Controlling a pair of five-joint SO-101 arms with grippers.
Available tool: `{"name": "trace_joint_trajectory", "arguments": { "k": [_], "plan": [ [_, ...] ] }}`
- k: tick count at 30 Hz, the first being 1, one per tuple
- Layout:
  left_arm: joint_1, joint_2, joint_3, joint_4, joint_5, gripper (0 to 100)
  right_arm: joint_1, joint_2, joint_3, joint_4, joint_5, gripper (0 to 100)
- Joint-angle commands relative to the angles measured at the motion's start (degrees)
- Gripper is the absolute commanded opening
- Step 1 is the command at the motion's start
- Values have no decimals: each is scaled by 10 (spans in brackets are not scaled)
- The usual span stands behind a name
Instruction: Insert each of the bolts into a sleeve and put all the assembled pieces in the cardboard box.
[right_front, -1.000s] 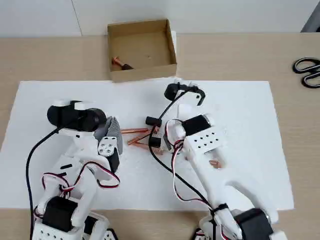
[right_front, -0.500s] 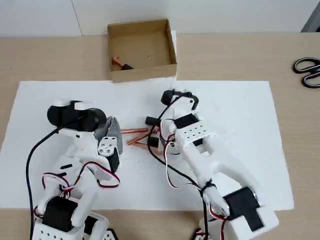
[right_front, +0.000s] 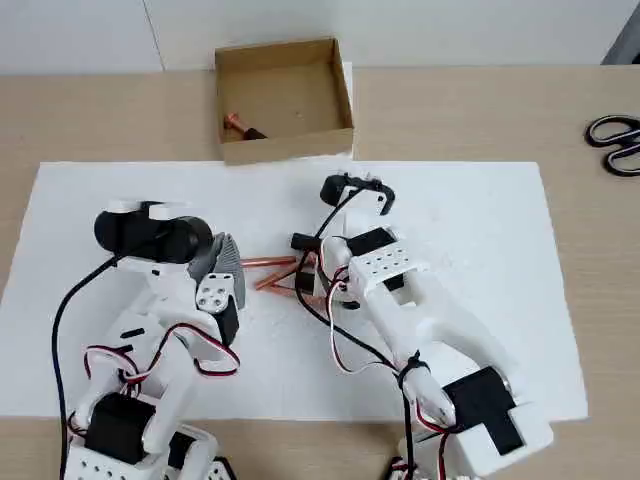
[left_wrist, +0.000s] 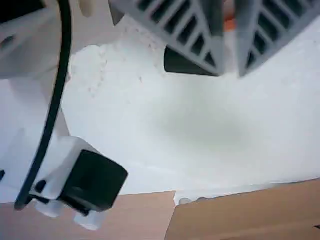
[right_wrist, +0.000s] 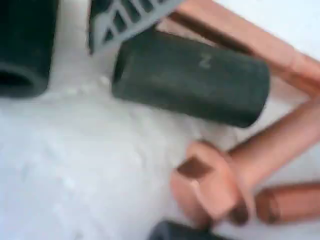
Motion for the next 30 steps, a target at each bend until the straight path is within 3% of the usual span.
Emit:
{"name": "trace_joint_trajectory", "arguments": {
  "k": [1,10,15,24,30],
  "plan": [
    [3,-5,-2,2,0,6,0,-1,-7,-7,-1,230],
    [4,-6,-2,2,0,6,11,47,-7,-4,29,216],
    [4,-6,-2,2,0,6,59,67,-7,-7,47,6],
    [4,-6,-3,2,0,6,125,64,-11,-1,49,3],
    [4,-6,-6,2,1,6,124,-12,-134,138,49,3]
  ]
}}
